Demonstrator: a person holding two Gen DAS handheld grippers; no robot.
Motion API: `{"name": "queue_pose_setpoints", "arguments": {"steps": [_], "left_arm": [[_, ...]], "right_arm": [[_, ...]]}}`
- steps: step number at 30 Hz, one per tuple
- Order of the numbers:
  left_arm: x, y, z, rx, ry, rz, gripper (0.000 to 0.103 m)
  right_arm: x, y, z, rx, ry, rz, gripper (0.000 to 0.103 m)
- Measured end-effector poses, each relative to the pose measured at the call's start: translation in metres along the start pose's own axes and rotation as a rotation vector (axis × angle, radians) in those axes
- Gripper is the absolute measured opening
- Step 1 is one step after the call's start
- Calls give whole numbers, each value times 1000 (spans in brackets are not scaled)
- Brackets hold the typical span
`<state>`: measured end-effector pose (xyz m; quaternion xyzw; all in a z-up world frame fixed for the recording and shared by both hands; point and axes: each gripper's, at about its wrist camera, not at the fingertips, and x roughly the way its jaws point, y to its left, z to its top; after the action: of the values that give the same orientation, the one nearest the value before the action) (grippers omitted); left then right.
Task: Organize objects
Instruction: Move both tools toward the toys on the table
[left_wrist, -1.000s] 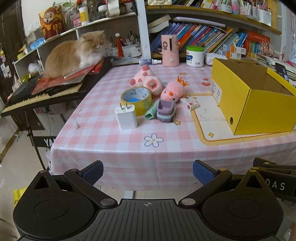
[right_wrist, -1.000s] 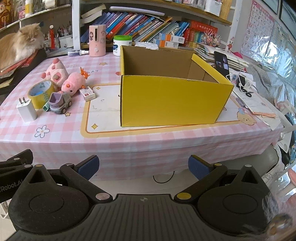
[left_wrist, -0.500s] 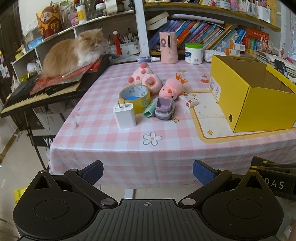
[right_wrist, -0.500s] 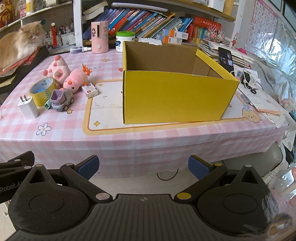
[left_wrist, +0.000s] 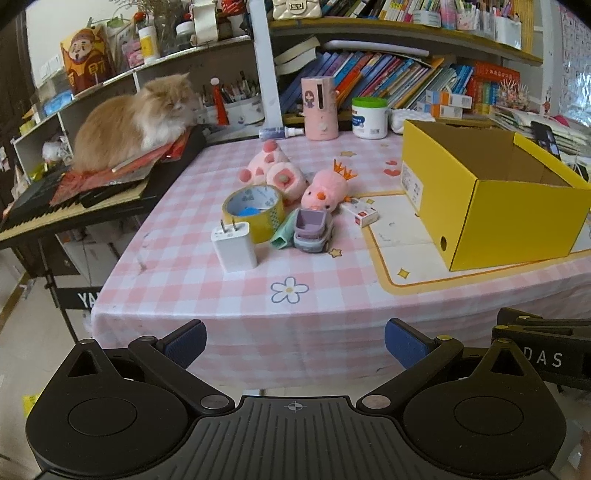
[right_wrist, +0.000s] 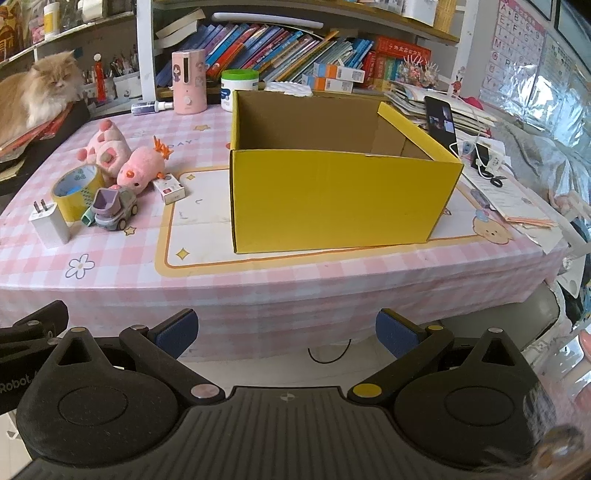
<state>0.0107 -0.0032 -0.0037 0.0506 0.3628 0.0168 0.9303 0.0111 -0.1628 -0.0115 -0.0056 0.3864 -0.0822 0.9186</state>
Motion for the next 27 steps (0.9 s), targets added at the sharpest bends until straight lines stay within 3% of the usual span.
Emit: {"name": "queue_pose_setpoints", "arguments": {"steps": [27], "left_arm": [[-6, 44, -5, -65, -39, 27, 103]], "right_arm": [[-12, 29, 6, -24, -43, 68, 103]]}}
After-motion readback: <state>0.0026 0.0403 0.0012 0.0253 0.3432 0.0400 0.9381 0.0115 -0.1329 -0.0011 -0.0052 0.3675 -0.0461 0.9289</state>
